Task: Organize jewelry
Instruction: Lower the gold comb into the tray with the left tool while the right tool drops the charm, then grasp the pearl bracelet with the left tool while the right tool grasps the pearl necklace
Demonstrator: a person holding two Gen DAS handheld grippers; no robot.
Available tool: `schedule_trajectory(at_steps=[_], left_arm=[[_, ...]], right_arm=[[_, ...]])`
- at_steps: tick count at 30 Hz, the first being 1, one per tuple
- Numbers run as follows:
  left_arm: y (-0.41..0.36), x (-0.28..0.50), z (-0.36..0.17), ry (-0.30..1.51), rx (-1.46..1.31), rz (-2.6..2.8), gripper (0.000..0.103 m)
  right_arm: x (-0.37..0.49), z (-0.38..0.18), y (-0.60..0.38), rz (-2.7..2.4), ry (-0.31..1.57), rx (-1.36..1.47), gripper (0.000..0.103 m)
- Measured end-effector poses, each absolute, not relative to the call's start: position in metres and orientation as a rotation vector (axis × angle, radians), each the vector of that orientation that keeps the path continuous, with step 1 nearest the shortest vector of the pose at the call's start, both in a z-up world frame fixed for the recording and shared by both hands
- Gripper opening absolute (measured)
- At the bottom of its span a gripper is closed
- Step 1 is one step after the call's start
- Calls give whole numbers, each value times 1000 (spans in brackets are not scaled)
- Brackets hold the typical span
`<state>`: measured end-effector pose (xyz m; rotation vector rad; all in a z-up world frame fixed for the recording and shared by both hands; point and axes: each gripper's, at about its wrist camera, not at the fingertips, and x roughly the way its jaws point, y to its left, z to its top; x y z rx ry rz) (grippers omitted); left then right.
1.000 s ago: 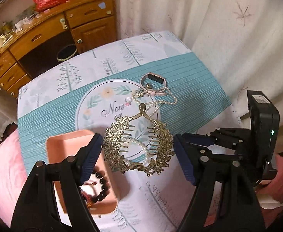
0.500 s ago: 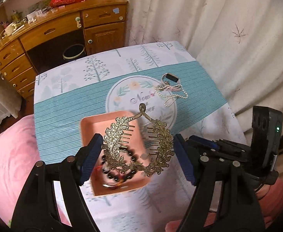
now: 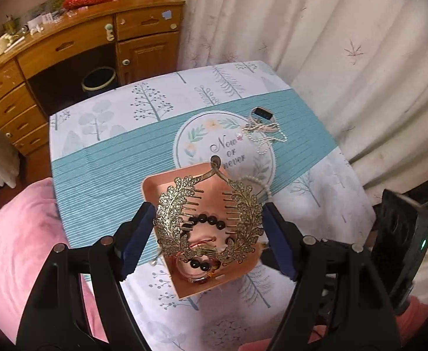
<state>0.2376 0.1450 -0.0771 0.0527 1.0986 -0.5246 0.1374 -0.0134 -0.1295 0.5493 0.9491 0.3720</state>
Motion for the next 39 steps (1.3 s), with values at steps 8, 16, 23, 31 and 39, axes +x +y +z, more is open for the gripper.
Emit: schedule_trajectory(at_steps=[8,16,23,31,39], left_arm=[[141,234,-83,1112,112,-513,74],[150,218,-97,1118,74,-430,74],[143,174,-135,1250,108,-370,74],[104,151,-152,1359,103,-353,74],[30,154,-163,1386,7,-345,74]], right_arm=[[124,-122,4,311,928,498,77],[126,-145,-23,242,1039,553,89],[126,-178,-53,119,1223,500,90],[127,-203,-106,-8,1368,142,91],[138,-210,-168,70,1409,16,91]])
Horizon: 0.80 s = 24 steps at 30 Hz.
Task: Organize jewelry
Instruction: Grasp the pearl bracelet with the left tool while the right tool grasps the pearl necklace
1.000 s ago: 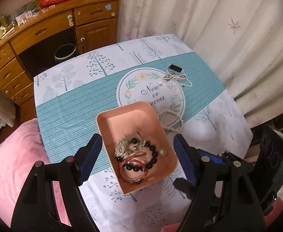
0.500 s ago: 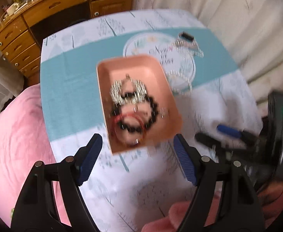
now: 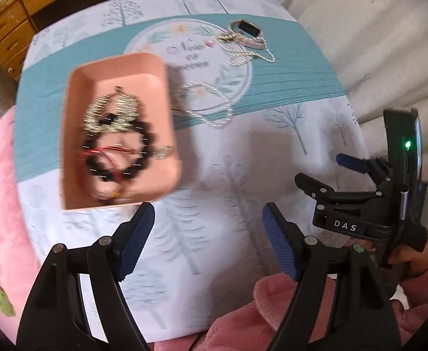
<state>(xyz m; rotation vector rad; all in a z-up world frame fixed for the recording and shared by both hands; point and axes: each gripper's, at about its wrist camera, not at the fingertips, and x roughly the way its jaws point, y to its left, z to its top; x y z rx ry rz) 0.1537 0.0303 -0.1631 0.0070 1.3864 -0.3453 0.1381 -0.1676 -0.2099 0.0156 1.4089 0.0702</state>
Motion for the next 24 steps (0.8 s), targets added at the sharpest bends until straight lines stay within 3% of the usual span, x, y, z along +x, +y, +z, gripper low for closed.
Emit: schedule_trajectory(at_steps=[12,24], left_arm=[[-44,179,-197,1234,-114,-113,74],[-61,217,-232,1064,11,116,74]], right_arm=[[221,-223,-208,274,1263,-236,91],[312,-242,-190,417,1020,-277,91]])
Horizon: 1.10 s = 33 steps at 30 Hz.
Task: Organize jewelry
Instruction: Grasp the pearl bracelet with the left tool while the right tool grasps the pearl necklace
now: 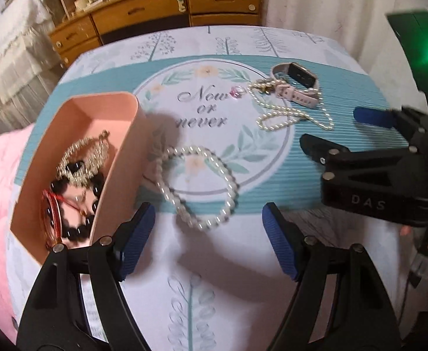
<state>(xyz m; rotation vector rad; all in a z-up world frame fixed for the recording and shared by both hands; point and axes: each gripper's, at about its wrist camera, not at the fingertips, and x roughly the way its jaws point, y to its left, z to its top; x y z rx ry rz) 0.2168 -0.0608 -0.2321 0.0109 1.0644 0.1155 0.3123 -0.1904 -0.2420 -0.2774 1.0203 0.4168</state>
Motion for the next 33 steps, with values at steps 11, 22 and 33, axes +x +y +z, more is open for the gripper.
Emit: schedule_trajectory(at_steps=[11,22,33], left_arm=[[-47,240,-247,1057,-21,194,73],[-39,255,-244,1123,-75,206,54],[-14,239,-234,1122,-275,307,52]], right_arm=[[338,-267,-154,531,971,-285,90],[348,-261,-142,621,960,-283,18],[350,-257,-163,643,1080,-123,5]])
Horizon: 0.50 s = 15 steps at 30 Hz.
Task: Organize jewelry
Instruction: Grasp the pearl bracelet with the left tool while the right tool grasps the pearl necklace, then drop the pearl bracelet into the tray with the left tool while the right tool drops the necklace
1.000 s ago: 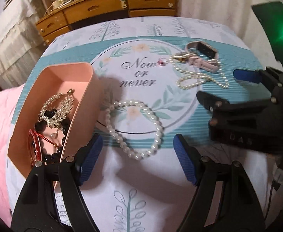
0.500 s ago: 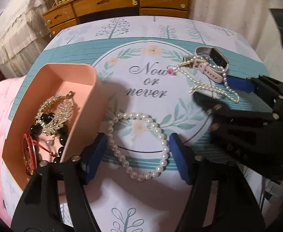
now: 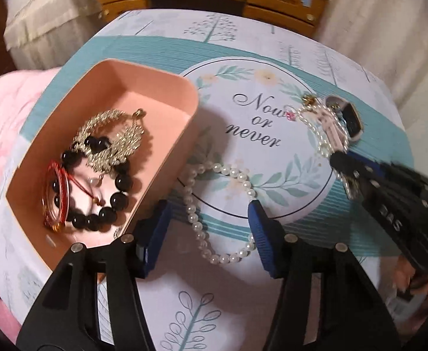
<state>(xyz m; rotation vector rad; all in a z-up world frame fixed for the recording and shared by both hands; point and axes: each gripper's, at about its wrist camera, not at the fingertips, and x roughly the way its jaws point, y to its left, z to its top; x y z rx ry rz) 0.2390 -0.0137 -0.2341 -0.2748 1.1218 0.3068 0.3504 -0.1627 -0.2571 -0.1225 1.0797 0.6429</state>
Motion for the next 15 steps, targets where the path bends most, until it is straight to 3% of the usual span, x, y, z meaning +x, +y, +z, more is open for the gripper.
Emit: schedule_trajectory(at_steps=[8,9,12,13,15], left_arm=[[-11,234,-236,1117,-333,411,46],[-12,234,-235,1116,-316,428,39],[-19,241,-241,1153,-225,469,30],[-23,243,-242,1145,-216,440,12],[-27,245,-243,1155,-215,392,6]], right_arm=[[329,-256,-186,615,1184,-29,5],[327,-255,-190,615,1194,-7,5],[319,-249,-200,609,1214,37,5],[317,-246,-202,609,1216,47,5],[314,-238,-205,615,1216,70,5]])
